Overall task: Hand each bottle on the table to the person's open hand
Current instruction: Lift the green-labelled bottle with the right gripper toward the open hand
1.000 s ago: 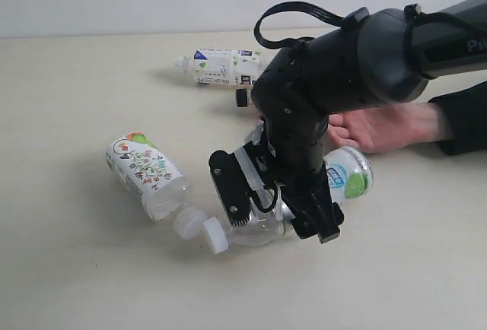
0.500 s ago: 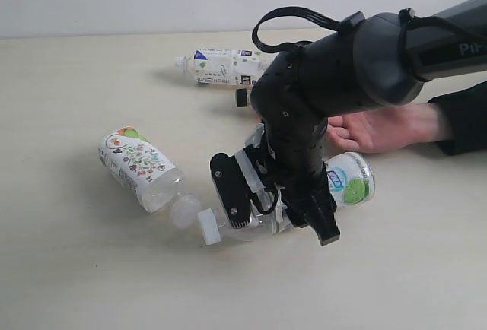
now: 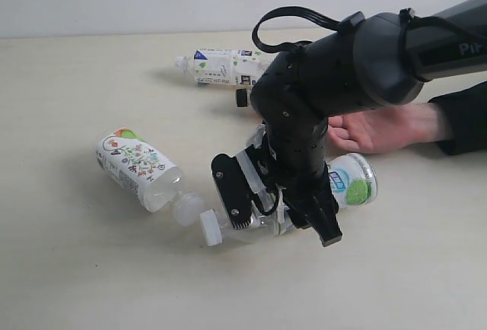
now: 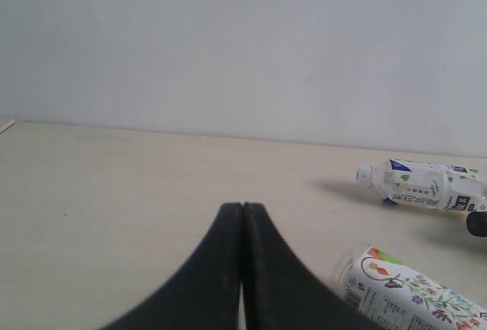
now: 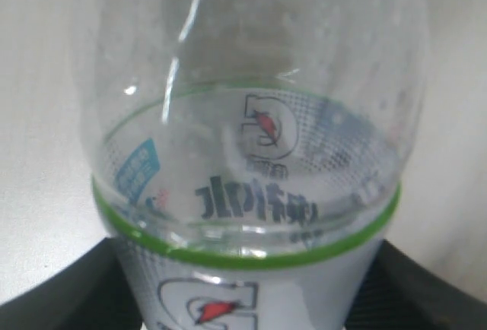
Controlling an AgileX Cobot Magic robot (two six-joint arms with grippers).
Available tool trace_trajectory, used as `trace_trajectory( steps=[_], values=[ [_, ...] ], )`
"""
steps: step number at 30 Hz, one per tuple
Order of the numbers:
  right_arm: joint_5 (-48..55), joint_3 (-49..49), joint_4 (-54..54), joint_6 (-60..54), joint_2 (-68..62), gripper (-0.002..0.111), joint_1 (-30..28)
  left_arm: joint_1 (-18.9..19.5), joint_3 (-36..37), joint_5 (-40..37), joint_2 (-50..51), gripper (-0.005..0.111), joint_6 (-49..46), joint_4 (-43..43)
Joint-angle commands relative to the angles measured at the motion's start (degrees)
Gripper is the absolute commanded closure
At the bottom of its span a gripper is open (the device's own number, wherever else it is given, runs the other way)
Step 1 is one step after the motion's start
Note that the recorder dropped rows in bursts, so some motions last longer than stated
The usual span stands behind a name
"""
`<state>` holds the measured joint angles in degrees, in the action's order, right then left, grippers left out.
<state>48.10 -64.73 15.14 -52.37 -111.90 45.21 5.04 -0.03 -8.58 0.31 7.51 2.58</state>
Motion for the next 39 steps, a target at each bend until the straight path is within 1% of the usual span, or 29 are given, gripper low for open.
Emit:
trace_trajectory(
  steps=[1, 6, 11, 14, 21, 25, 27, 28, 29, 30, 31, 33, 34, 35, 37, 39],
  values=[
    [0.58, -0.25, 0.28, -0.05, 0.03, 0.108, 0.15, -0.39, 0.03, 0.28, -0.31, 0.107, -0.02, 0.06],
    [3.45, -0.25, 0.28, -0.05, 0.59, 0.108, 0.15, -0.39, 0.03, 0.28, -0.31, 0.107, -0.02, 0.06],
    [5.93, -0.25, 0.15, -0.05, 4.01, 0.108, 0.15, -0.39, 0.03, 0.28, -0.31, 0.107, -0.02, 0.06],
    [9.20, -0.25, 0.15, 0.78, 6.69, 0.108, 0.15, -0.39, 0.03, 0.28, -0.31, 0.107, -0.02, 0.06],
    [20.72, -0.36, 0.31, 10.32, 14.30, 0.108, 0.15, -0.39, 0.03, 0.28, -0.31, 0.107, -0.02, 0.06],
    [21.86, -0.36, 1.22, 14.07, 19.08, 0.108, 0.15, -0.39, 0.03, 0.28, -0.31, 0.107, -0.02, 0.06],
    [21.86, -0.53, 3.77, 18.92, 21.51, 0.108, 0.15, -0.39, 0.03, 0.28, -0.31, 0.107, -0.02, 0.06],
    [21.86, -1.81, 7.23, 25.15, 23.15, 0.108, 0.01, -0.39, 0.03, 0.28, -0.31, 0.107, -0.02, 0.06],
    [21.86, -3.00, 8.28, 28.28, 23.81, 0.108, -0.46, -0.39, 0.03, 0.28, -0.31, 0.107, -0.02, 0.06],
    [21.86, -6.61, 7.81, 33.32, 24.13, 0.108, -2.42, -0.39, 0.03, 0.28, -0.31, 0.107, -0.02, 0.06],
    [21.86, -8.70, 7.06, 35.52, 24.13, 0.108, -3.81, -0.39, 0.03, 0.28, -0.31, 0.107, -0.02, 0.06],
    [21.86, -14.35, 4.34, 42.28, 23.44, 0.108, -8.43, -0.39, 0.03, 0.28, -0.31, 0.107, -0.02, 0.06],
    [21.86, -17.52, 1.06, 47.25, 22.47, 0.108, -11.94, -0.39, 0.03, 0.28, -0.31, 0.107, -0.02, 0.06],
    [21.86, -18.91, -1.51, 48.52, 22.01, 0.108, -14.01, -0.39, 0.03, 0.28, -0.31, 0.107, -0.02, 0.06],
    [21.86, -20.76, -8.59, 48.90, 19.86, 0.108, -20.25, -0.39, 0.03, 0.28, -0.31, 0.107, -0.02, 0.06],
    [21.86, -20.76, -12.12, 48.99, 17.52, 0.108, -23.44, -0.39, 0.03, 0.28, -0.31, 0.107, -0.02, 0.06]
  ],
)
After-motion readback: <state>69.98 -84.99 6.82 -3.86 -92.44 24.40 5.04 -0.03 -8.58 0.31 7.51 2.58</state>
